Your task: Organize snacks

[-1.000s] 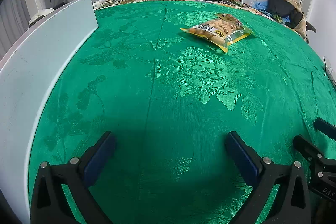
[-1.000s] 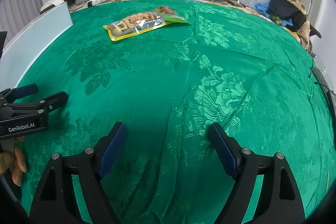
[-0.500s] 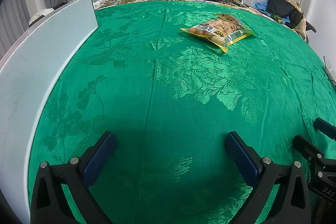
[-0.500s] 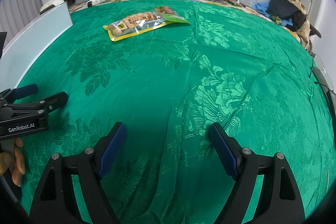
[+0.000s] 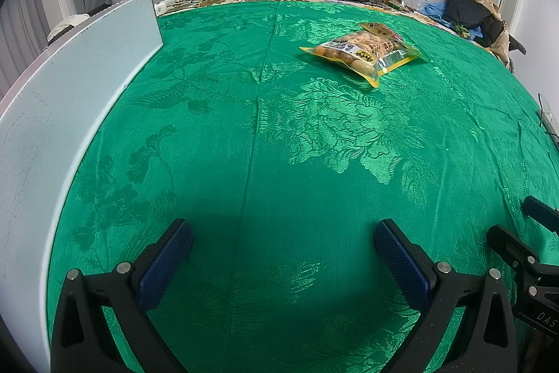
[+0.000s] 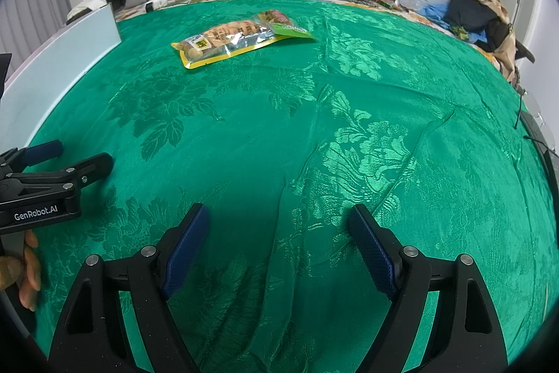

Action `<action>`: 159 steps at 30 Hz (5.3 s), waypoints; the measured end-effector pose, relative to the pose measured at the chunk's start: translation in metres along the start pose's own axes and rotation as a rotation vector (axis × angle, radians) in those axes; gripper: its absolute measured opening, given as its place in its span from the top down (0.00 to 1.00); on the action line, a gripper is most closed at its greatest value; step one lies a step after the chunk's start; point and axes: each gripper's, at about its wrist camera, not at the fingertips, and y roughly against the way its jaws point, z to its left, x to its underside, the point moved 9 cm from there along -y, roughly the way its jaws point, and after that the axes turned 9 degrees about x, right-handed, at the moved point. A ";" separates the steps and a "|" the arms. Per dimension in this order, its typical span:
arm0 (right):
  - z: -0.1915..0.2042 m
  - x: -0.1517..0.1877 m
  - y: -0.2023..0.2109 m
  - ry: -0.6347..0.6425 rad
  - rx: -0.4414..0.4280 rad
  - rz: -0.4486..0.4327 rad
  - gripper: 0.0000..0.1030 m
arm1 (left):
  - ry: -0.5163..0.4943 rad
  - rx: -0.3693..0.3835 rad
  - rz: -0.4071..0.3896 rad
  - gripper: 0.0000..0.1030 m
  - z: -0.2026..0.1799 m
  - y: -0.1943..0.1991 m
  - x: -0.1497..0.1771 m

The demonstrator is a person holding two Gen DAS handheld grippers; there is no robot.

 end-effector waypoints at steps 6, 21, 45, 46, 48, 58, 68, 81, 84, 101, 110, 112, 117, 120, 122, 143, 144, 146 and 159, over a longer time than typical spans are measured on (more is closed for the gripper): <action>0.000 0.000 0.000 0.000 0.000 0.000 0.17 | -0.156 0.107 0.136 0.00 -0.021 -0.016 -0.036; 0.000 0.000 0.000 -0.001 -0.001 0.000 0.17 | -0.313 0.140 0.258 0.00 -0.085 -0.122 -0.177; 0.001 0.000 -0.001 -0.001 -0.001 0.000 0.17 | -0.028 0.079 0.126 0.44 0.020 -0.034 -0.078; 0.001 0.000 -0.001 -0.002 -0.002 -0.001 0.17 | -0.010 0.066 0.117 0.44 0.032 -0.028 -0.072; 0.001 0.000 -0.001 -0.002 -0.002 -0.001 0.17 | 0.060 0.058 0.093 0.44 0.059 -0.018 -0.063; 0.001 0.000 -0.001 -0.003 -0.002 -0.001 0.17 | -0.033 -0.004 0.018 0.03 0.059 -0.022 -0.041; 0.002 0.000 -0.001 -0.003 -0.002 -0.002 0.17 | 0.008 -0.005 -0.006 0.00 0.064 -0.024 -0.043; 0.005 0.001 -0.003 0.011 -0.016 0.005 0.11 | 0.008 -0.004 -0.007 0.00 0.064 -0.025 -0.044; 0.005 -0.001 -0.002 0.034 -0.043 0.031 0.12 | 0.008 -0.004 -0.007 0.00 0.064 -0.025 -0.044; 0.006 -0.205 -0.132 0.042 -0.073 0.060 0.13 | 0.007 -0.003 -0.008 0.00 0.065 -0.025 -0.044; 0.028 -0.212 -0.167 0.069 -0.079 0.156 0.21 | 0.007 -0.002 -0.008 0.00 0.065 -0.026 -0.044; 0.027 -0.214 -0.164 0.086 -0.049 0.136 0.41 | 0.007 -0.002 -0.008 0.00 0.065 -0.026 -0.044; 0.024 -0.203 -0.155 0.071 -0.044 0.160 0.47 | 0.007 -0.002 -0.008 0.00 0.065 -0.026 -0.044; 0.024 -0.189 -0.143 0.064 -0.061 0.160 0.48 | 0.007 -0.003 -0.009 0.00 0.065 -0.026 -0.044; 0.022 -0.174 -0.131 0.058 -0.084 0.164 0.48 | 0.006 -0.003 -0.008 0.00 0.066 -0.026 -0.044; -0.001 -0.017 0.008 -0.104 -0.198 0.146 0.48 | -0.017 0.025 0.097 0.11 0.060 -0.022 -0.036; -0.001 -0.014 0.012 -0.111 -0.202 0.148 0.48 | -0.028 0.027 0.100 0.26 0.058 -0.019 -0.035; 0.000 -0.009 0.019 -0.127 -0.207 0.150 0.48 | -0.036 0.047 0.114 0.40 0.053 -0.011 -0.031; 0.033 -0.035 0.076 -0.185 -0.340 0.121 0.48 | 0.120 0.307 0.000 0.46 0.032 0.111 -0.005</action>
